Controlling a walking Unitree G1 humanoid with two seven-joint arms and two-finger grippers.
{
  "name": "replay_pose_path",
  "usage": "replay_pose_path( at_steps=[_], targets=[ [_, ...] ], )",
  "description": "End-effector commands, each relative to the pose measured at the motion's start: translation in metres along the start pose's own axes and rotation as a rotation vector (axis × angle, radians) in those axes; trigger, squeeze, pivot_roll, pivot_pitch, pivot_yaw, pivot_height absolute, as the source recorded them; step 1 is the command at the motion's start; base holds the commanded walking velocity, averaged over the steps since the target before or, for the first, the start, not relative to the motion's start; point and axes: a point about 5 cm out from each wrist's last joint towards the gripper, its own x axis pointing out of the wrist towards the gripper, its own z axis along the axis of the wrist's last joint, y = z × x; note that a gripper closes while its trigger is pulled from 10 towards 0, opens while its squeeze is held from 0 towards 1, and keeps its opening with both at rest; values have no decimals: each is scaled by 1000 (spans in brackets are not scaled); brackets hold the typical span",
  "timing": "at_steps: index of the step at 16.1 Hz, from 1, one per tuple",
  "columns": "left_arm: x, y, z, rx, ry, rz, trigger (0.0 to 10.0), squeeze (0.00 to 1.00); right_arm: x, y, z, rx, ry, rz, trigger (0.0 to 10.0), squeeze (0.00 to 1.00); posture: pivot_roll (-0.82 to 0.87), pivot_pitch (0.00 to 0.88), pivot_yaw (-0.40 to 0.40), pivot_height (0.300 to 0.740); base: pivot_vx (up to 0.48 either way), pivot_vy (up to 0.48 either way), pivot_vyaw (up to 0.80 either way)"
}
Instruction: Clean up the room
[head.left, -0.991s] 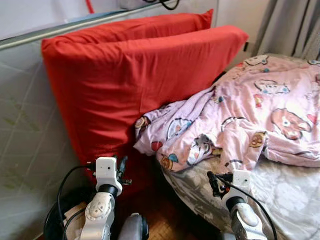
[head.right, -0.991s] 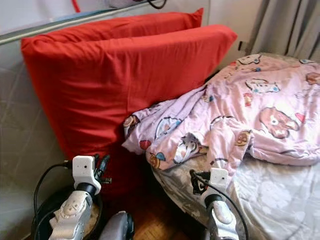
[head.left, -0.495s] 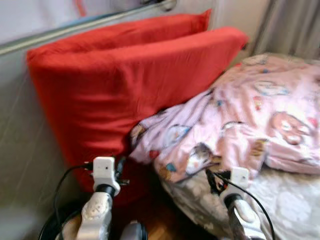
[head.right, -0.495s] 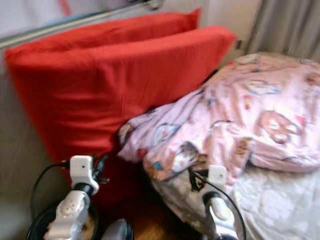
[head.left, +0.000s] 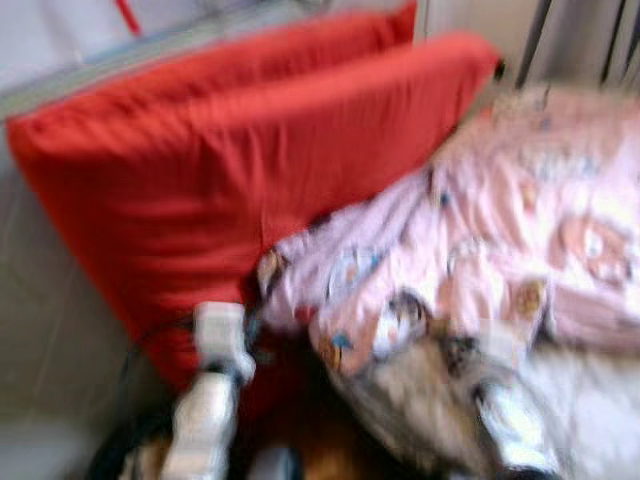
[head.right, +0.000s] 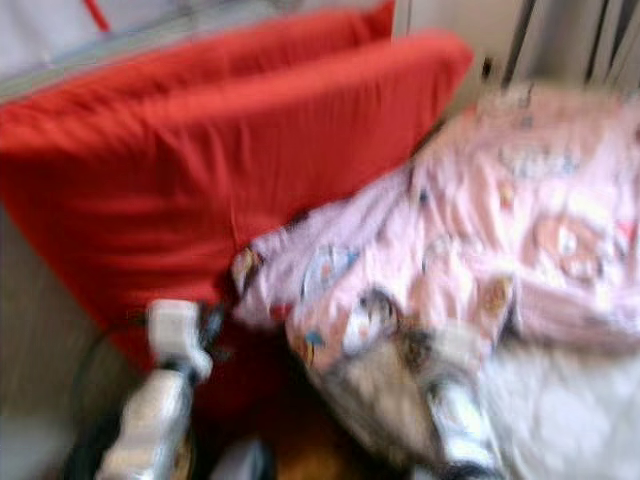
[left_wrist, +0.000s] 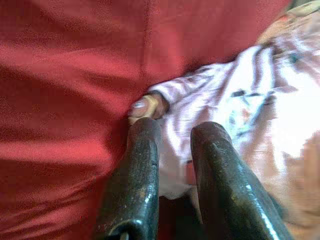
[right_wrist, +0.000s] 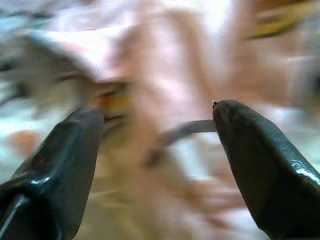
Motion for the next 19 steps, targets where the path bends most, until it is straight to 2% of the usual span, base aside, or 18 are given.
replay_pose_path(
  at_steps=[1, 3, 4, 8, 10, 12, 16, 19],
  targets=[
    [-3, 12, 1, 16, 6, 27, 10000, 0, 2, 8, -1, 27, 18, 3, 10000, 0, 27, 0, 81, 610, 0, 0, 0],
    [-5, 15, 2, 22, 8, 29, 10000, 0, 5, 1, 4, 12, 33, -26, 10000, 0, 34, 0, 84, 610, 0, 0, 0],
    [-6, 17, 3, 27, 7, 30, 10000, 0, 7, -1, 6, 16, 38, -30, 10000, 1000, 41, 0, 89, 610, 0, 0, 0],
    [-8, 26, 8, 54, 6, 41, 10000, 0, 8, -7, 6, -23, 85, -84, 10000, 1000, 77, 0, 93, 610, 0, 0, 0],
    [-11, 32, 11, 68, 8, 46, 10000, 0, 9, -7, 6, -8, 86, -85, 10000, 1000, 93, 10, 101, 610, 0, 0, 0],
    [-20, 42, 16, 95, 12, 45, 10000, 0, 9, -2, 5, 8, 94, -82, 10000, 1000, 115, 46, 110, 610, 0, 0, 0],
    [-35, 50, 20, 120, 36, 54, 10000, 0, 8, 6, 1, 32, 101, -70, 10000, 1000, 142, 93, 123, 610, 0, 0, 0],
    [-48, 53, 22, 131, 59, 59, 10000, 0, 7, 4, -1, 22, 110, -110, 10000, 1000, 156, 119, 132, 610, 0, 0, 0]
  ],
)
